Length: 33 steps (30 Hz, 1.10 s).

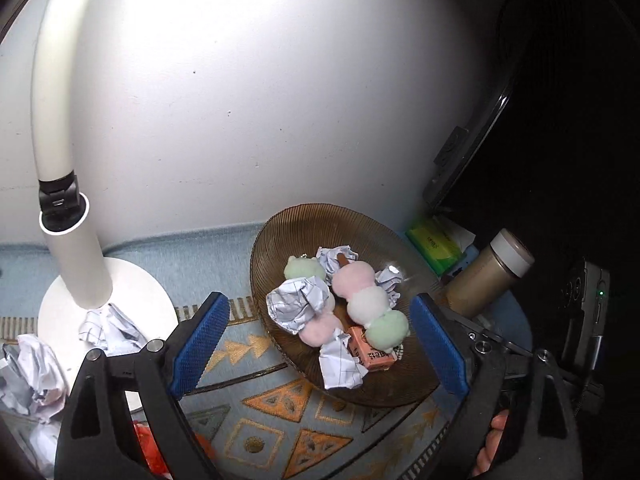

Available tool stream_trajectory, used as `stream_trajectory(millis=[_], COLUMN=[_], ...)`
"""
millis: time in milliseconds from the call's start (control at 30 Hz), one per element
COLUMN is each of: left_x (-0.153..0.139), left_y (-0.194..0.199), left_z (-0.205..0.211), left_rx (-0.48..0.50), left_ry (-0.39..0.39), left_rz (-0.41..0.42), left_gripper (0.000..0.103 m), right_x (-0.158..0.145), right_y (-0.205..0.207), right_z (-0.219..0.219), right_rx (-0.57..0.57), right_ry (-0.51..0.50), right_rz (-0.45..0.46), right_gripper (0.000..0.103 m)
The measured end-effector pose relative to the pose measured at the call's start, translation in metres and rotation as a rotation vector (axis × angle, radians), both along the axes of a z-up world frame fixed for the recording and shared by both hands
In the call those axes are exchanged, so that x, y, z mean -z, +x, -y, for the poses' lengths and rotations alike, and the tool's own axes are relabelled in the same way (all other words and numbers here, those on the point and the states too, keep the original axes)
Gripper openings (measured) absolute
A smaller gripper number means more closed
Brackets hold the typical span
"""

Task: Organize objects
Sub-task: 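Carry paper ball and dango to the amber bowl and open both grippers, then move both tools back toward the plaid bow and Hello Kitty plush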

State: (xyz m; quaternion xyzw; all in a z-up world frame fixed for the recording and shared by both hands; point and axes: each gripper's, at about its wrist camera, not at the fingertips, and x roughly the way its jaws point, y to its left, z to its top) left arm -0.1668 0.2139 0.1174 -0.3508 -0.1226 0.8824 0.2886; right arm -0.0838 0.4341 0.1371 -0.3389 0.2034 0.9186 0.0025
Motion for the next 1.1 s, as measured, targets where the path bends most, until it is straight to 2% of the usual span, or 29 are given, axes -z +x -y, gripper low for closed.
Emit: stream_trajectory(millis=[167,233,267,300,400,500,633,700,800,867,933,1100], left_x=[-0.052,-0.075,-0.084,-0.09,-0.096,-0.074,-0.005,0.036,0.078,0.091,0.099,0.098], left_y=[0.043,0.065,0.077,0.09,0.131,0.157,0.164,0.161,0.154,0.149,0.142,0.145], left_z=[0.035,0.063,0.078,0.09,0.134,0.173,0.211,0.233,0.252,0.252,0.249,0.245], left_rx=[-0.047,-0.086,-0.111,-0.14,-0.216,-0.304,-0.421,-0.471,-0.505,-0.507,-0.499,-0.487], left_ry=[0.032,0.058,0.059,0.046,0.02,-0.061,-0.182,-0.184,-0.113,-0.1,-0.129,-0.148], left_rz=[-0.104,-0.15,-0.169,-0.185,-0.242,-0.234,-0.148,-0.075,0.016,0.02,0.061,0.06], left_gripper=[0.091,0.092,0.095,0.101,0.102,0.102,0.102,0.102,0.102,0.102,0.102,0.102], right_x=[-0.035,-0.048,-0.053,-0.058,-0.055,-0.023,0.045,0.071,0.09,0.097,0.105,0.104], right_y=[0.039,0.057,0.065,0.072,0.08,0.085,0.08,0.075,0.07,0.066,0.061,0.064], right_z=[0.056,0.08,0.091,0.1,0.13,0.156,0.178,0.182,0.184,0.187,0.189,0.193], right_rx=[-0.097,-0.135,-0.159,-0.183,-0.218,-0.239,-0.229,-0.251,-0.272,-0.272,-0.29,-0.31], right_ry=[0.063,0.066,0.06,0.053,0.07,0.093,0.186,0.173,0.169,0.188,0.182,0.209], right_rz=[-0.064,-0.097,-0.109,-0.121,-0.146,-0.117,-0.052,-0.009,0.006,0.033,0.069,0.061], right_gripper=[0.07,0.07,0.07,0.07,0.07,0.07,0.07,0.07,0.07,0.07,0.07,0.07])
